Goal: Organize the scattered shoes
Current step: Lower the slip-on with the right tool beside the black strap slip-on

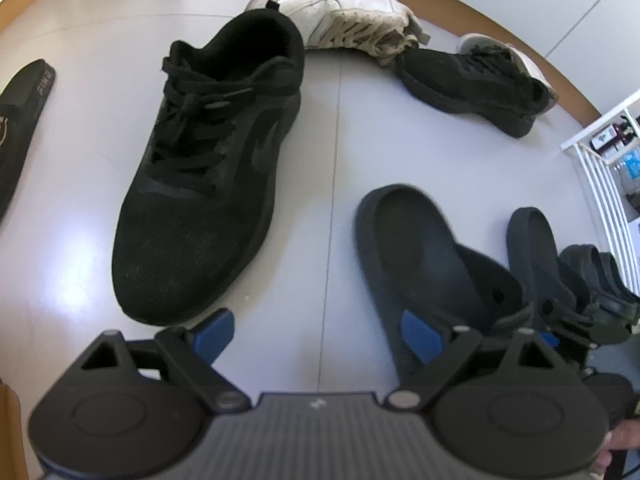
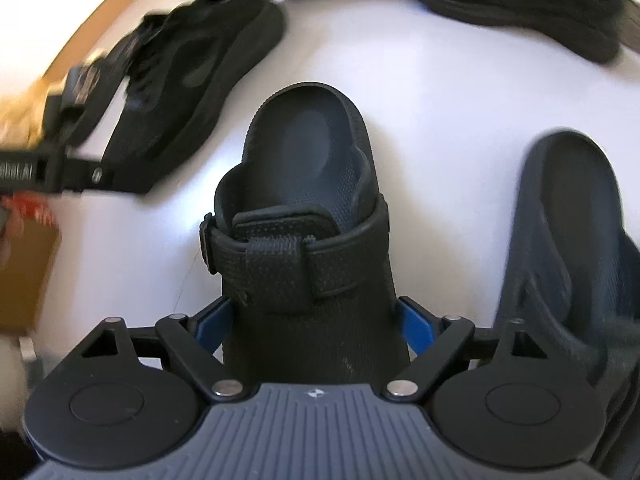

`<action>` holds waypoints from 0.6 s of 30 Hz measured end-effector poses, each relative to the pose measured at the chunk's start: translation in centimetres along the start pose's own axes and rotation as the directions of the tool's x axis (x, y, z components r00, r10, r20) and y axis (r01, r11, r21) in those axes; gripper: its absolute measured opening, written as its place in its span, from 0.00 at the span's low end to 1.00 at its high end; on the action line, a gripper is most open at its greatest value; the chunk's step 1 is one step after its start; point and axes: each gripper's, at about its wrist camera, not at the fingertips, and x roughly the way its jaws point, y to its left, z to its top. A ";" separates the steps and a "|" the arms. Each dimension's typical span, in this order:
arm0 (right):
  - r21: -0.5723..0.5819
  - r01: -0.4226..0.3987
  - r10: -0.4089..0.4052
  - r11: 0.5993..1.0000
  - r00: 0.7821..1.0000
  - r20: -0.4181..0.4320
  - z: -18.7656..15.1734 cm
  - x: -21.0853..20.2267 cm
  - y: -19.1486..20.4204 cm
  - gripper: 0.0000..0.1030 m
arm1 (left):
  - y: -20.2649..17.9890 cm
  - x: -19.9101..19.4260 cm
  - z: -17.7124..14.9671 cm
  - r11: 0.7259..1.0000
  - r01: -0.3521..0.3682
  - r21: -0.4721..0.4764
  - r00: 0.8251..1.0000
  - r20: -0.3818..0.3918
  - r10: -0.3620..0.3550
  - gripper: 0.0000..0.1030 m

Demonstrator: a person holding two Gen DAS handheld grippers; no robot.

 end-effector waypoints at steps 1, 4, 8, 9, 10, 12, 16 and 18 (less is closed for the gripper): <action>0.022 0.017 -0.017 1.000 1.000 0.007 -0.1 -0.2 -0.3 0.85 | 0.0 0.0 0.0 1.000 0.000 0.001 1.000 0.000 0.000 0.90; 0.066 0.042 -0.043 0.997 0.999 0.011 -0.2 -0.6 -0.7 0.84 | -0.1 -0.2 -0.2 1.000 0.001 0.006 1.000 0.002 -0.001 0.90; 0.179 0.077 -0.078 0.981 0.997 -0.004 -0.4 -0.8 -1.4 0.84 | -0.1 0.0 -0.3 1.000 0.002 0.004 1.000 -0.002 -0.002 0.90; 0.211 0.082 -0.082 0.974 0.997 -0.006 -0.5 -0.8 -1.7 0.84 | 0.0 0.0 -0.3 1.000 0.001 0.004 1.000 -0.003 -0.001 0.90; 0.237 0.083 -0.083 0.968 0.997 -0.009 -0.6 -0.9 -2.0 0.84 | 0.1 0.0 -0.3 1.000 0.000 0.004 1.000 -0.004 0.000 0.90; 0.287 0.082 -0.082 0.954 0.997 -0.013 -0.7 -1.0 -2.5 0.85 | 0.2 0.0 -0.3 1.000 -0.001 0.002 1.000 -0.007 0.001 0.90; 0.355 0.094 -0.092 0.930 0.996 -0.022 -0.9 -1.2 -3.2 0.85 | 0.1 0.1 -0.2 1.000 -0.002 0.004 1.000 -0.010 0.002 0.90; 0.337 0.103 -0.103 0.936 0.995 -0.019 -1.0 -1.1 -3.0 0.85 | 0.1 0.1 -0.2 1.000 -0.002 0.004 1.000 -0.009 0.002 0.90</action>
